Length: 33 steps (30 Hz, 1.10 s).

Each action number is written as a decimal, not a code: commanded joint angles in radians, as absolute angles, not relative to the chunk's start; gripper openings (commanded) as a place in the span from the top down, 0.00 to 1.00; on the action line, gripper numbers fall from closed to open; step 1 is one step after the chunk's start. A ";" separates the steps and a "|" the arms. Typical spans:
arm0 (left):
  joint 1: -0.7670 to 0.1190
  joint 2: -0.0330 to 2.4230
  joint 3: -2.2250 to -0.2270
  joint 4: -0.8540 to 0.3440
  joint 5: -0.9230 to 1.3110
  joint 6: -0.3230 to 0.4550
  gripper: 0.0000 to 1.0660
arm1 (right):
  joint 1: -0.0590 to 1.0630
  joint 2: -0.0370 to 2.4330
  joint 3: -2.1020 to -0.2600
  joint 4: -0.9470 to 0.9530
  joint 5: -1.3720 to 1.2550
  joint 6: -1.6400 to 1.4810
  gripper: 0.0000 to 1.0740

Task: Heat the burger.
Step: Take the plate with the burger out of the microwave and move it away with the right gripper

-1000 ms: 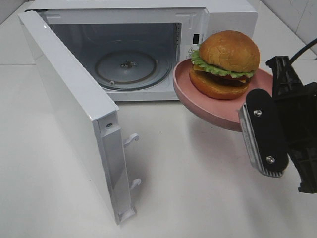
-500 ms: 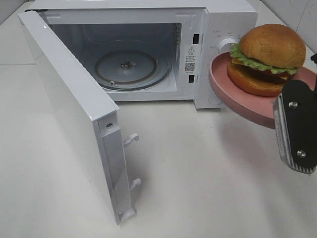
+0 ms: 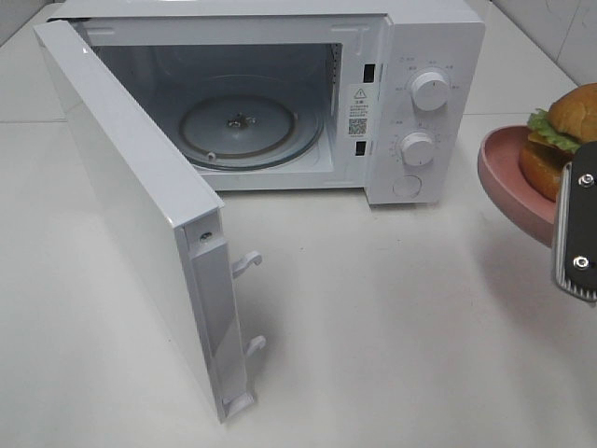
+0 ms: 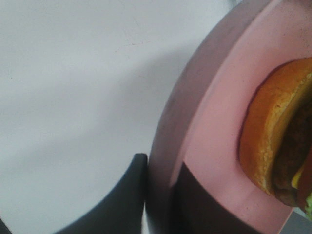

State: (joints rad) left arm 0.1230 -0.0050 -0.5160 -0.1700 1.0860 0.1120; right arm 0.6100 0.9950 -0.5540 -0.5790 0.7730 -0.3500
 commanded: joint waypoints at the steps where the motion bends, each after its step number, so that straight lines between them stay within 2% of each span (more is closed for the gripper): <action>1: 0.125 -0.022 -0.518 -0.175 1.073 0.109 0.08 | 0.606 0.979 -0.565 -0.668 0.787 -0.203 1.00; 9: 0.125 -0.022 -0.518 -0.175 1.073 0.109 0.08 | 0.606 0.979 -0.565 -0.769 0.876 0.000 1.00; 18: 0.125 -0.022 -0.518 -0.175 1.073 0.109 0.08 | 0.606 1.006 -0.565 -0.800 0.977 0.117 1.00; 33: 0.125 -0.022 -0.518 -0.175 1.073 0.109 0.08 | 0.606 1.273 -0.567 -0.838 1.017 0.532 1.00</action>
State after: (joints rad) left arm 0.1230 -0.0050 -0.5160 -0.1700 1.0860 0.1120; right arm 0.6100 1.2570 -0.5590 -0.7640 0.9910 0.4800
